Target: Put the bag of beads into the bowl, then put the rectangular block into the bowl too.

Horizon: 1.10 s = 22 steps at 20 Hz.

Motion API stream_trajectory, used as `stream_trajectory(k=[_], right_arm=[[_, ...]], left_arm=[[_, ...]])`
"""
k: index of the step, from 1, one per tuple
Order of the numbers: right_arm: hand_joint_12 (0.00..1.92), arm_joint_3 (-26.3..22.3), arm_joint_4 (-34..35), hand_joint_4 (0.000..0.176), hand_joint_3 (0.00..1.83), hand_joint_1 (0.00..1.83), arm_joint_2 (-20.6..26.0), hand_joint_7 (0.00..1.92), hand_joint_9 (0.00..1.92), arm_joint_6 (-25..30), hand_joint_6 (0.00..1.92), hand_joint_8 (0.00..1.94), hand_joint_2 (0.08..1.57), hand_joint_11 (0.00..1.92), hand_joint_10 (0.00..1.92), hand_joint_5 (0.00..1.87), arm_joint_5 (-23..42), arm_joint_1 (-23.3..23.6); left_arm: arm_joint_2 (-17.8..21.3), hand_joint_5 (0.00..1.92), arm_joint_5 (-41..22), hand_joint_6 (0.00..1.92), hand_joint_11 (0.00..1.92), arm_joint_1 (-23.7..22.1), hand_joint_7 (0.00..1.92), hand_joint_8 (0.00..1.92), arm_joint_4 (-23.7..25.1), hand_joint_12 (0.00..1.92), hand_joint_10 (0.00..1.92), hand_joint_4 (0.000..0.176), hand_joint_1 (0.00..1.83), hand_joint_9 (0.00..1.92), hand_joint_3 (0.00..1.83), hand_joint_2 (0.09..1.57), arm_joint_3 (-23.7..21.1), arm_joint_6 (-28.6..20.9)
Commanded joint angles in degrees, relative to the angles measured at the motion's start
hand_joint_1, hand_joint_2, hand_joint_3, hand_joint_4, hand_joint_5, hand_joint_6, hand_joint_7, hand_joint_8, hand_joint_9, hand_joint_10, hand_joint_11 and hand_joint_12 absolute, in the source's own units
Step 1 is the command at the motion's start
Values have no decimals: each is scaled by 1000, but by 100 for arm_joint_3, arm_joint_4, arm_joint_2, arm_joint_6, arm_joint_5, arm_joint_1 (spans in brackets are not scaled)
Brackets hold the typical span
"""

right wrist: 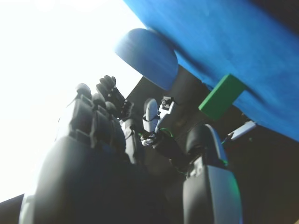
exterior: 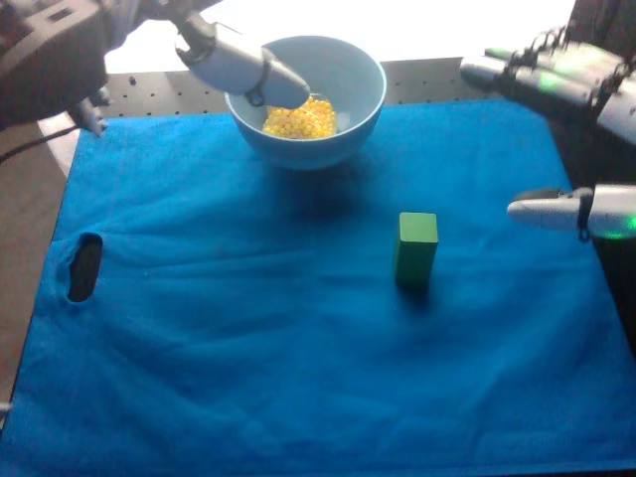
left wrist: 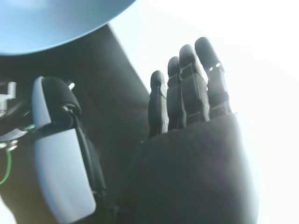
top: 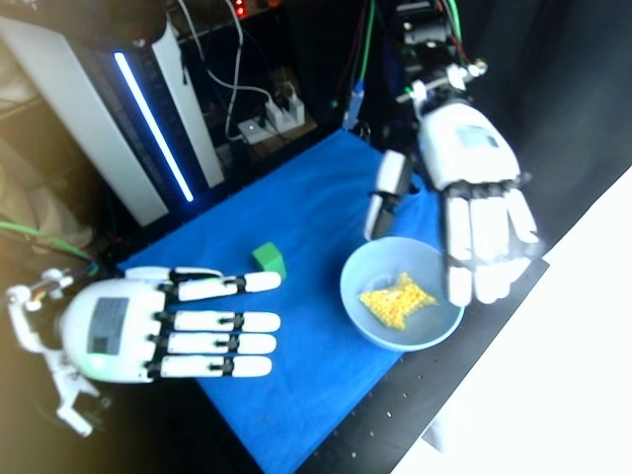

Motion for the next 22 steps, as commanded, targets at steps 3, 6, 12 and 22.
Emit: stream_trajectory(k=[3,6,12,22], right_arm=[[0,-36,-273,176,0,780,101,0,0,9,0,0,1039,0,0,0,409,346],[14,-71,-983,176,0,622,124,0,12,9,2,0,902,31,3,5,-106,705],[672,-293,-1884,176,0,709,157,176,283,9,0,4,862,163,1,120,-588,998],[1015,-249,-2477,176,2,596,-189,304,541,9,9,7,904,245,30,270,-844,1286]], left_arm=[[416,321,-880,6,85,234,355,2,43,1158,13,105,808,442,0,912,-346,-14],[1028,357,-1185,2,66,677,421,5,40,1205,6,93,791,469,0,870,-923,-14],[1816,346,-1516,1,0,1331,364,4,-54,1150,0,31,907,368,1,877,-1664,-14],[1933,348,-1688,2,0,1644,367,3,-347,1149,3,0,932,373,3,912,-1845,-18]])
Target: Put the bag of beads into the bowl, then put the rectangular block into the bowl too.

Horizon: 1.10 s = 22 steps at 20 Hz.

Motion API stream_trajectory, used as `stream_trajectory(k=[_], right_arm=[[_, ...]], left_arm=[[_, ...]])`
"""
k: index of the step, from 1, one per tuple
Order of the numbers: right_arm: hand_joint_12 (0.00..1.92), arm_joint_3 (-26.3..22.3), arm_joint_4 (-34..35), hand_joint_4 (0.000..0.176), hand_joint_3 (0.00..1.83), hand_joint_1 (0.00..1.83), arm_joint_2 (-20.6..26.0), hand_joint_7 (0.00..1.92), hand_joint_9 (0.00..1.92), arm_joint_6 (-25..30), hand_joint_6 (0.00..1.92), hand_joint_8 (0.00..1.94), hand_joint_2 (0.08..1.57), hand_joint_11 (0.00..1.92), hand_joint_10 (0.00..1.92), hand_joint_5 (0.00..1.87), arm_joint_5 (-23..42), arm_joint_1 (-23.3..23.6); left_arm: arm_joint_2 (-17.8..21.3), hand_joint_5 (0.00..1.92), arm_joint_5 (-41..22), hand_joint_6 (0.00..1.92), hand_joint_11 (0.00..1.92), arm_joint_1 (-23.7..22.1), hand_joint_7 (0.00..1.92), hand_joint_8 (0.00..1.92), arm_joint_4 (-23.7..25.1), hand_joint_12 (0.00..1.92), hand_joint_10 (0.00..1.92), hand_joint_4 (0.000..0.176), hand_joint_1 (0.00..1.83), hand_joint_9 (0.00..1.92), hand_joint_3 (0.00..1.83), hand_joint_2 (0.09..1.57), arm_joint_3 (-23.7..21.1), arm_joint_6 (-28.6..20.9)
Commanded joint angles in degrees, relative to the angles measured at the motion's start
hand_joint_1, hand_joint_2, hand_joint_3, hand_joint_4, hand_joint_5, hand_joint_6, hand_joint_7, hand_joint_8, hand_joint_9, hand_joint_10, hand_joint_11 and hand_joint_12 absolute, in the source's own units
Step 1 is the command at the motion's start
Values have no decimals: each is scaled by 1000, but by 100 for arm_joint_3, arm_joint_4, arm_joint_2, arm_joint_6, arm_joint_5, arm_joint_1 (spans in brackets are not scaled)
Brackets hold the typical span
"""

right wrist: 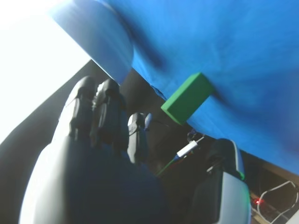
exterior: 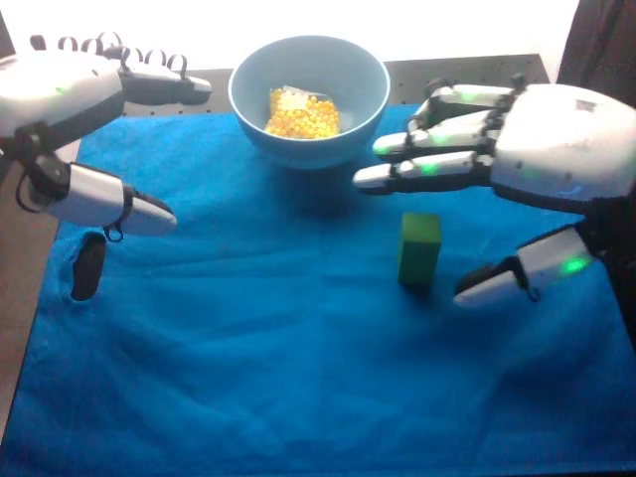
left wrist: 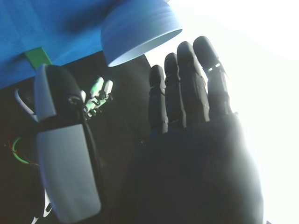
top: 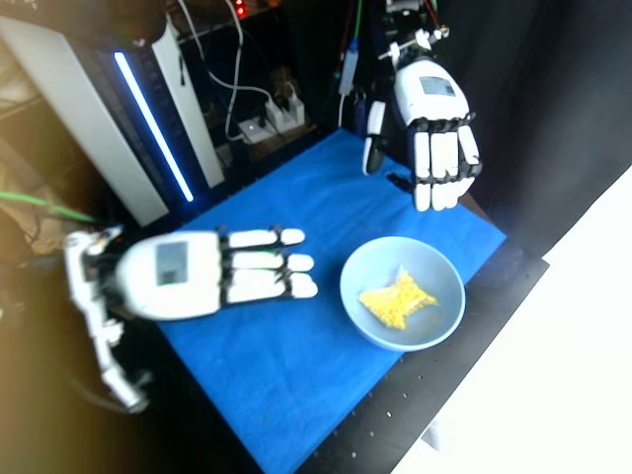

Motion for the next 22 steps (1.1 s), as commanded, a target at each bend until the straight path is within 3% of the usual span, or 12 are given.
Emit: stream_trajectory(k=[1,3,4,5,6,7,8,9,10,14,16,22], right_arm=[[1032,28,267,176,1,664,-38,324,602,-6,2,4,904,445,33,285,521,124],[1037,63,254,176,0,761,-106,401,706,-6,4,4,893,588,38,345,521,160],[1037,83,256,176,0,761,-141,401,706,-6,4,4,893,588,38,345,521,169],[1063,110,260,158,0,812,-188,433,682,-6,1,4,889,463,18,389,521,176],[1089,145,272,86,0,843,-242,561,735,-6,4,20,888,426,30,466,518,180],[1521,185,293,2,0,931,-317,770,706,-6,14,37,885,461,651,585,515,181],[1676,200,306,0,0,955,-345,851,622,-6,10,95,875,538,1188,655,515,182],[1676,217,326,0,0,955,-386,851,622,-6,10,95,875,538,1188,655,515,182],[1817,231,348,0,0,993,-413,542,515,-6,3,933,868,560,1602,728,515,182],[1829,260,431,0,0,997,-465,487,553,-6,2,1097,851,615,1541,765,515,181],[1788,263,434,0,0,969,-482,504,554,-6,1,1030,853,567,1447,778,515,181],[1921,275,434,0,1,1019,-514,502,614,-6,7,1417,884,718,1805,918,515,181]], left_arm=[[23,351,-665,3,0,-43,371,5,-65,1152,5,6,910,378,0,904,-7,-14],[23,351,-663,0,0,-23,393,4,-90,1245,8,40,896,404,0,892,-13,-15],[23,351,-668,0,0,-12,393,4,-107,1245,8,40,896,404,0,892,-16,-15],[26,352,-680,0,0,9,399,3,-130,1225,8,44,896,410,0,889,-22,-15],[32,356,-708,1,0,42,407,4,-163,1268,9,30,887,421,0,886,-29,-15],[44,359,-749,2,0,88,408,3,-214,1282,11,19,891,428,0,888,-36,-15],[52,350,-761,0,0,101,405,1,-229,1300,9,15,886,431,3,899,-41,-15],[63,350,-774,0,0,119,405,1,-246,1300,9,15,886,431,3,899,-52,-15],[72,350,-779,1,0,131,410,2,-251,1311,10,2,902,435,3,903,-64,-16],[80,348,-786,0,0,157,404,0,-270,1322,4,11,891,429,1,903,-74,-16],[83,338,-793,1,0,163,404,0,-284,1258,1,11,907,422,1,903,-74,-16],[84,331,-805,1,0,192,413,3,-308,1290,4,4,891,434,2,911,-82,-17]])
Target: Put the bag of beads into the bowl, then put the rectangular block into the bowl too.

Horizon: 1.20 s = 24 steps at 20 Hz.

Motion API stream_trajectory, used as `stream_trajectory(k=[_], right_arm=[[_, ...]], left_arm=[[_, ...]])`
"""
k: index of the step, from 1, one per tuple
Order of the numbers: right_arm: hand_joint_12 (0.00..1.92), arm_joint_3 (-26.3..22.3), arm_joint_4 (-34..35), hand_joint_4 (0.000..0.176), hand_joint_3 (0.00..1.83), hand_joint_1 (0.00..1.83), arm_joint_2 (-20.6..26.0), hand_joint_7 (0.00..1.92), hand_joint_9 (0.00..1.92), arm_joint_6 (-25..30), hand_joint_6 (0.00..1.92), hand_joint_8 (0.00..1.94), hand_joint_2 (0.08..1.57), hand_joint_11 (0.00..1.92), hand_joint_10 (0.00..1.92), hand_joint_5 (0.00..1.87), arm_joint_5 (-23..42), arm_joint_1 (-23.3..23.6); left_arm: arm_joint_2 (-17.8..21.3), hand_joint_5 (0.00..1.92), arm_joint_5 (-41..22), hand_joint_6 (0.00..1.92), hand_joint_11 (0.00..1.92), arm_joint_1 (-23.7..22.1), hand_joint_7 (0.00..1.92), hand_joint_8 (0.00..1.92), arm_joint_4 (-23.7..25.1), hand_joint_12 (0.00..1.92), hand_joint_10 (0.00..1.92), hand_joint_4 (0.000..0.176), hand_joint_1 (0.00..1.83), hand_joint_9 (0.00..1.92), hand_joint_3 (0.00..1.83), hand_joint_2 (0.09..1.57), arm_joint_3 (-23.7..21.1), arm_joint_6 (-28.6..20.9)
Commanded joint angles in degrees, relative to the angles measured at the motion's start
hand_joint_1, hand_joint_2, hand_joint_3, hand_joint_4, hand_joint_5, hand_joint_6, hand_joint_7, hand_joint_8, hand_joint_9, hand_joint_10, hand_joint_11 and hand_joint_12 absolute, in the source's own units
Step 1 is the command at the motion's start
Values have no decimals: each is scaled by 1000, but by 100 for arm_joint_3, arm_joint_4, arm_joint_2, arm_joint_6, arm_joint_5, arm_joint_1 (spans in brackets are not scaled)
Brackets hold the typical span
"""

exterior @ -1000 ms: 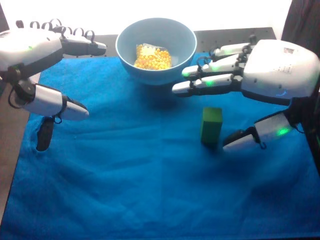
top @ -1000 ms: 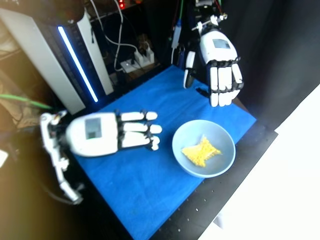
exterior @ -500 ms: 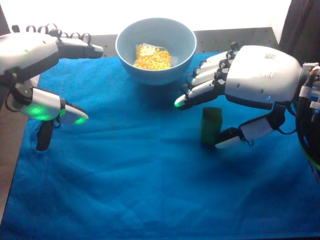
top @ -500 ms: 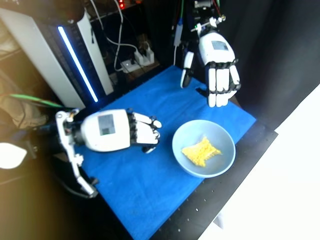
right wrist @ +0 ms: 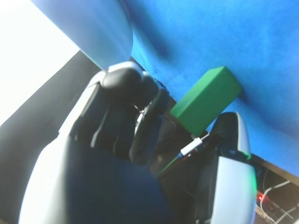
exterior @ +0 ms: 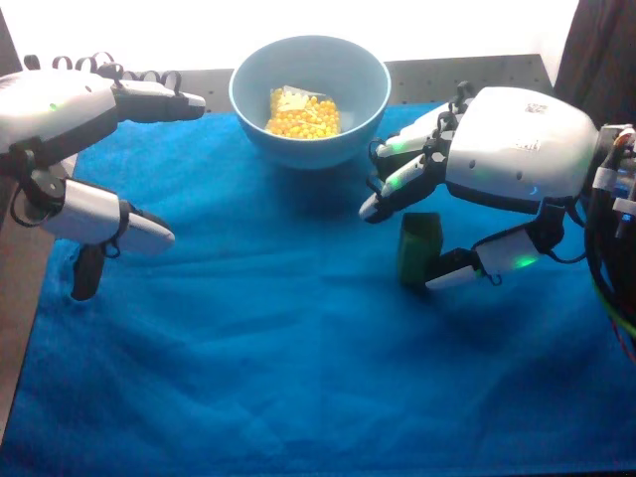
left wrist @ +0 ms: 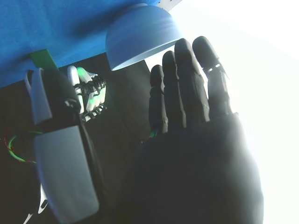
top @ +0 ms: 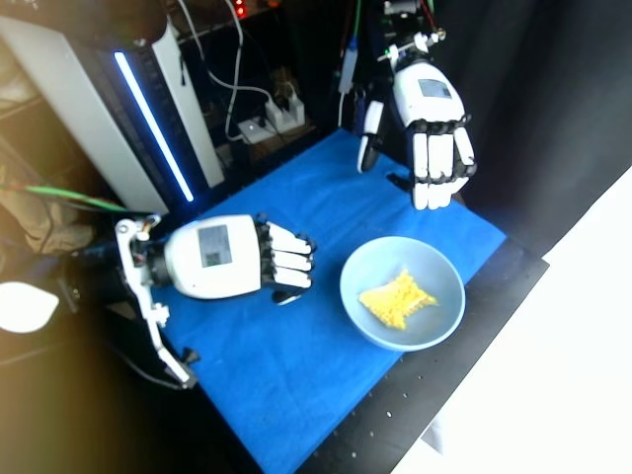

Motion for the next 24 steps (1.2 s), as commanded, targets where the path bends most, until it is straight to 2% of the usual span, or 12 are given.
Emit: stream_trajectory(k=[1,3,5,9,11,14,16,18,19,21,22,24], right_arm=[[1921,3,279,0,0,1043,-39,520,633,-12,6,1565,881,764,1904,956,559,99],[1921,3,273,0,2,1050,-50,572,689,-12,5,1649,892,814,1920,982,559,99],[1881,7,272,0,1,1022,-54,807,854,-12,9,1379,905,857,1664,1018,558,98],[1921,52,278,0,1,1066,-89,924,1008,-12,20,1528,923,1095,1873,1129,549,98],[1921,69,284,0,3,1183,-104,1021,1083,-12,518,1408,1006,1131,1761,1225,531,98],[1920,70,283,0,0,1194,-110,1149,1172,-12,509,1326,998,1160,1689,1262,525,98],[1614,96,315,0,0,1191,-109,1283,1234,-12,570,729,1007,1069,1175,1232,525,98],[1534,124,374,0,2,1191,-96,1327,1265,-12,673,612,1028,1086,1127,1172,527,99],[1757,125,394,0,1,1188,-95,1232,1210,-12,721,935,1037,1092,1415,1146,528,99],[1835,120,455,0,1,1181,-95,1185,1181,-12,775,1072,1051,1085,1500,1113,539,99],[1689,119,503,0,0,1179,-95,1195,1134,-12,774,816,1051,963,1194,1116,569,99],[1570,104,571,0,0,1284,-95,1256,1170,-12,639,734,1032,951,1000,1098,655,99]], left_arm=[[36,341,-674,4,0,-27,421,6,-53,1289,5,10,891,437,0,898,-5,-17],[36,350,-680,6,0,-19,427,6,-60,1283,6,6,876,442,0,890,-12,-18],[36,337,-681,1,0,-15,418,0,-64,1227,1,0,872,426,1,906,-15,-19],[36,330,-694,0,0,-6,398,0,-64,1205,0,0,848,420,2,914,-18,-20],[36,327,-705,0,0,-3,377,0,-64,1136,0,0,881,392,2,920,-20,-22],[37,339,-705,3,0,4,390,4,-65,1137,3,1,862,398,0,917,-22,-24],[37,332,-706,0,0,18,382,0,-71,1133,0,0,877,390,5,928,-22,-28],[37,327,-715,0,0,45,381,0,-87,1115,0,0,861,390,4,930,-22,-28],[37,327,-722,1,0,59,391,5,-95,1112,2,0,856,393,3,929,-22,-29],[37,330,-730,2,0,85,393,5,-112,1113,2,0,855,394,0,923,-22,-29],[37,327,-734,0,0,95,393,3,-120,1087,0,0,874,390,1,927,-22,-29],[38,334,-734,2,0,110,392,1,-126,1064,0,0,878,379,2,931,-22,-31]])
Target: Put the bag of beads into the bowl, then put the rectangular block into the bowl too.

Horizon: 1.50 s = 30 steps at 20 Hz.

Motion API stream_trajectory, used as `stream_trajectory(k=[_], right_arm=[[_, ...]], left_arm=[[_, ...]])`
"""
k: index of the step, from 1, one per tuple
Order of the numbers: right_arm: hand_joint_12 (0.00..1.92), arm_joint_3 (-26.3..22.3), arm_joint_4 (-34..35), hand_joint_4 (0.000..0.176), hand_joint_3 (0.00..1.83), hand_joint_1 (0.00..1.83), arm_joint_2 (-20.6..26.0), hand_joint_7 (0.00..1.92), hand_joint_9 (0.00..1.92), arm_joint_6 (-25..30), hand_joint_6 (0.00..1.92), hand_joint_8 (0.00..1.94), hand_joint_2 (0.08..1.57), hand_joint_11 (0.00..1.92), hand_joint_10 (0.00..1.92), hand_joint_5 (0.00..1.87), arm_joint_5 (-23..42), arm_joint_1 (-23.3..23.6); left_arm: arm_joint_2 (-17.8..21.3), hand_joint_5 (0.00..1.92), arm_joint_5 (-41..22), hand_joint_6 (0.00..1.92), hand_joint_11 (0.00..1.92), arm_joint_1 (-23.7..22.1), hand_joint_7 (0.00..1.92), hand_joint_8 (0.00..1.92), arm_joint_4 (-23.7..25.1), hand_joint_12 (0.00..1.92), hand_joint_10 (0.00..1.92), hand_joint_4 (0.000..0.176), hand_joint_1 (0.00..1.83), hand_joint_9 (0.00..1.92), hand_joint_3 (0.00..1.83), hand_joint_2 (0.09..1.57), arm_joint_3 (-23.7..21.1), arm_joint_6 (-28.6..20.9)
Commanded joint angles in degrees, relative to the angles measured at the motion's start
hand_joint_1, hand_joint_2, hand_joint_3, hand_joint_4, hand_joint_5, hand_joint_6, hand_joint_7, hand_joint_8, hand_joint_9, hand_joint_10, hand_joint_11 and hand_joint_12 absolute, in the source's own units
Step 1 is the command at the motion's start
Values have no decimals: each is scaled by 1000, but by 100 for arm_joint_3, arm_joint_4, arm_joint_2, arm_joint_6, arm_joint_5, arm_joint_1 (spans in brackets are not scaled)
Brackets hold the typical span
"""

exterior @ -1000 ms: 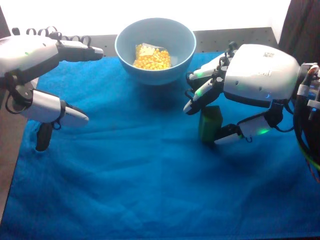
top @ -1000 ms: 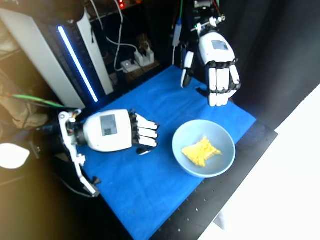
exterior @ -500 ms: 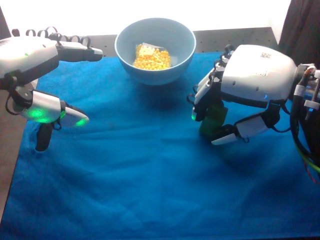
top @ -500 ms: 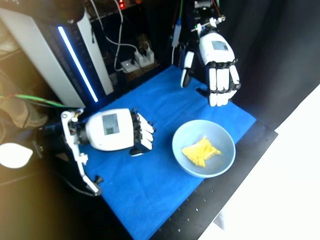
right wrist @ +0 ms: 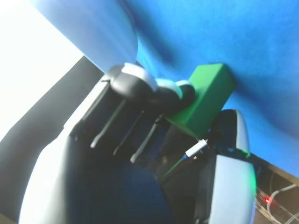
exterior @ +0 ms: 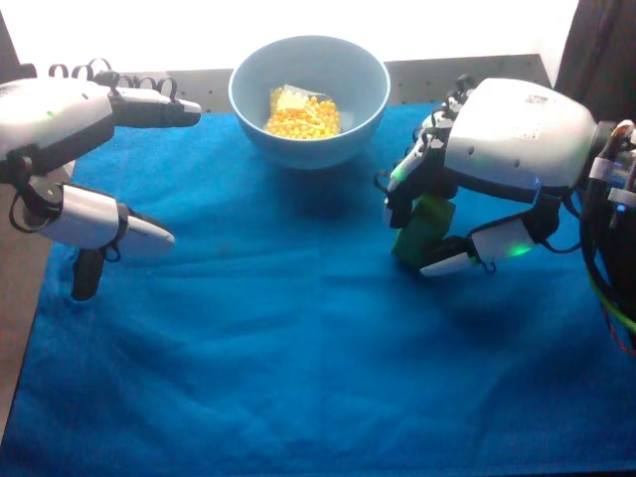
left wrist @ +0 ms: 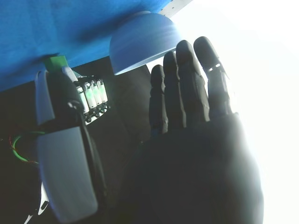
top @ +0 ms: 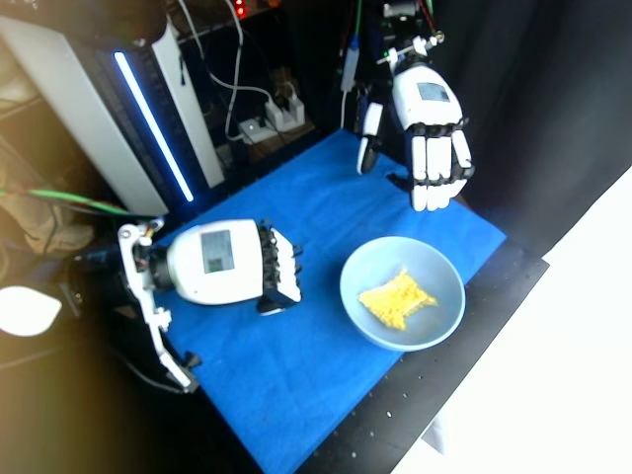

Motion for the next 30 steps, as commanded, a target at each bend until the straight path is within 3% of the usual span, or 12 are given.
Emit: stream_trajectory(k=[1,4,9,13,14,17,19,21,22,24,28,30], right_arm=[[1637,-22,280,0,2,1176,-6,1237,1181,-15,749,744,1051,996,1135,1107,657,99],[1583,-63,369,0,1,1139,117,1254,1116,-15,775,585,1050,878,1134,1119,856,107],[1841,-176,530,0,1,1182,369,1010,981,-15,731,1261,1043,910,1618,1134,1129,280],[1537,-251,538,0,5,1204,545,1097,1047,-15,667,928,1042,880,1181,1142,1302,704],[1844,-223,546,0,2,1188,545,1025,1007,-15,686,1280,1036,948,1656,1153,1302,812],[1920,-6,562,0,0,1180,416,1042,1138,-15,650,1565,1029,1191,1871,1174,1303,1275],[1812,280,581,0,0,1195,93,1024,1058,-15,619,1260,1023,1042,1590,1188,1295,1544],[1601,629,739,0,4,1178,-338,902,757,-15,759,784,1051,484,1040,1106,1250,1651],[1854,793,874,0,2,1153,-546,860,717,-15,776,1045,1058,537,1385,1099,1221,1652],[1572,1139,1075,0,0,1178,-943,1201,1209,-15,644,828,1028,1091,1214,1180,1069,1652],[1482,1981,1108,0,0,1260,-1720,1259,1193,-15,601,658,1019,1084,1038,1152,283,1661],[1352,2257,1104,0,0,932,-1876,982,838,-15,47,196,900,568,574,563,-43,1663]], left_arm=[[38,332,-684,1,0,-16,387,0,-42,1041,0,10,869,370,1,931,-19,-31],[38,337,-684,1,0,3,397,3,-53,1094,7,0,871,388,2,937,-19,-31],[36,342,-684,1,0,8,403,3,-67,1143,6,19,835,407,0,921,-19,-31],[34,335,-705,0,0,9,402,1,-92,1107,2,0,862,402,1,928,-19,-31],[33,329,-716,0,0,9,398,0,-101,1078,0,0,846,396,1,929,-19,-31],[32,332,-726,1,0,10,412,3,-114,1109,6,0,853,413,0,924,-18,-30],[30,324,-725,0,0,10,416,3,-116,1089,6,10,850,419,0,919,-11,-30],[16,330,-721,2,0,9,421,3,-116,1119,5,4,864,423,0,914,3,-30],[8,329,-723,2,0,9,423,3,-119,1118,6,6,861,428,0,915,13,-30],[8,330,-716,1,0,7,427,2,-122,1150,6,0,900,432,1,920,20,-30],[-19,331,-719,3,0,3,431,6,-122,1195,14,0,877,462,2,928,46,-29],[-41,331,-733,1,0,-11,426,2,-119,1144,5,0,899,451,0,924,61,-28]])
